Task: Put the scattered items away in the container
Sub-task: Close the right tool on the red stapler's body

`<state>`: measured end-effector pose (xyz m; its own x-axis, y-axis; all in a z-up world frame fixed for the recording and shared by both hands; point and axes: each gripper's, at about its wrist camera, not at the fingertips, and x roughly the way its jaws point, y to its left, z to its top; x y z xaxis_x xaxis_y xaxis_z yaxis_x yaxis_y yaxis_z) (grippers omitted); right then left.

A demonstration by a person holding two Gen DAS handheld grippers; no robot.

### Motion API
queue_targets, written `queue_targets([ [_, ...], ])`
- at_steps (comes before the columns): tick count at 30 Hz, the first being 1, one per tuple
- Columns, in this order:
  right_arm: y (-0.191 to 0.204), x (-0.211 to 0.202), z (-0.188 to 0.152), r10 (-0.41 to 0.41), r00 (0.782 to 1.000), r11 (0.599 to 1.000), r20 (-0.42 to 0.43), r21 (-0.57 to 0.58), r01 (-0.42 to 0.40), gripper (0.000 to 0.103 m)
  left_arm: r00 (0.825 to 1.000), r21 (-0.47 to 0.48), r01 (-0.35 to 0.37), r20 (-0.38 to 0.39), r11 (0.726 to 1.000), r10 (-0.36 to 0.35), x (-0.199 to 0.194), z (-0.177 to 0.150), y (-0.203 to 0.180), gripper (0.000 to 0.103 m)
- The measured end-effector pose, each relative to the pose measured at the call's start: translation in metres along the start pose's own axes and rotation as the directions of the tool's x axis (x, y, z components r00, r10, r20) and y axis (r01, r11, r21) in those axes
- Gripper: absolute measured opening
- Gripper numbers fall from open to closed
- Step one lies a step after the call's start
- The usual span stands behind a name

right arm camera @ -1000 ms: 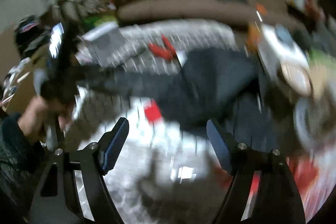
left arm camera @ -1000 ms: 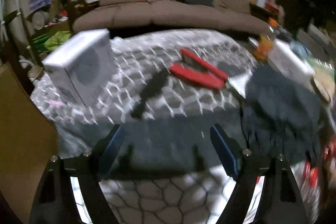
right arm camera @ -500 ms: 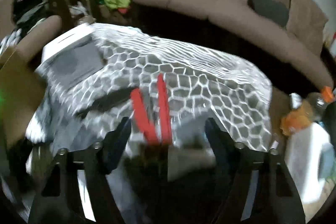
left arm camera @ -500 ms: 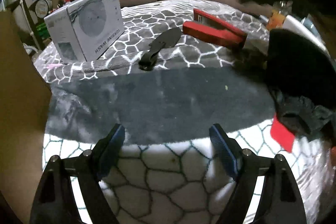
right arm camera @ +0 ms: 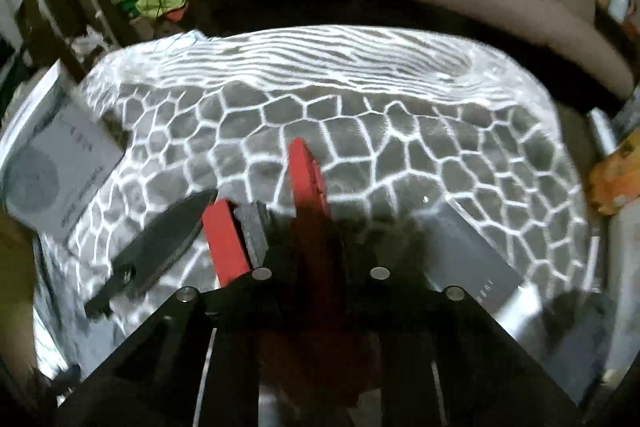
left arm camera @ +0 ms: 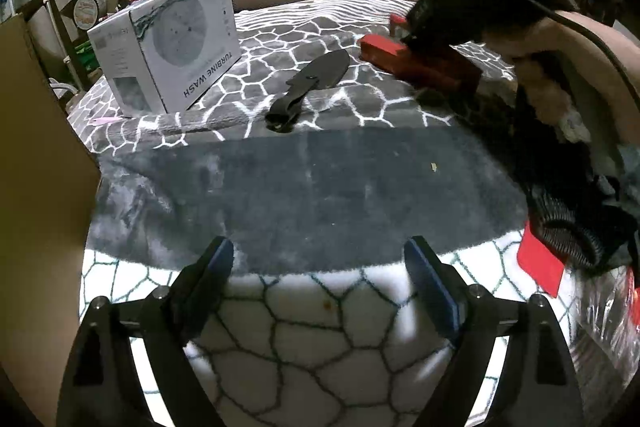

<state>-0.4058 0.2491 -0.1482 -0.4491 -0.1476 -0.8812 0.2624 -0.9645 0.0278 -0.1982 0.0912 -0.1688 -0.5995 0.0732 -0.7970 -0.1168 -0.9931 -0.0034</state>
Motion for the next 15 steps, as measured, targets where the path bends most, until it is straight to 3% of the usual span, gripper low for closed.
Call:
queue_targets([
  [7,0.021,-0.108,-0.042,0.047,0.987,0.998,0.155,-0.044,-0.040,0.011,0.999,-0.010,0.031,0.011,0.999,-0.031,-0.004,-0.002,0.003,0.089],
  [12,0.051,-0.195,-0.094,0.064,0.957,0.995,0.284,-0.095,-0.038,0.010,0.987,-0.071,0.135,0.097,0.988,-0.128,-0.046,-0.013,0.016,0.089],
  [15,0.061,-0.242,-0.136,0.130,0.946,0.990,0.296,-0.090,-0.107,0.010,0.976,-0.093,0.213,0.069,0.973,-0.207,-0.077,-0.013,0.015,0.089],
])
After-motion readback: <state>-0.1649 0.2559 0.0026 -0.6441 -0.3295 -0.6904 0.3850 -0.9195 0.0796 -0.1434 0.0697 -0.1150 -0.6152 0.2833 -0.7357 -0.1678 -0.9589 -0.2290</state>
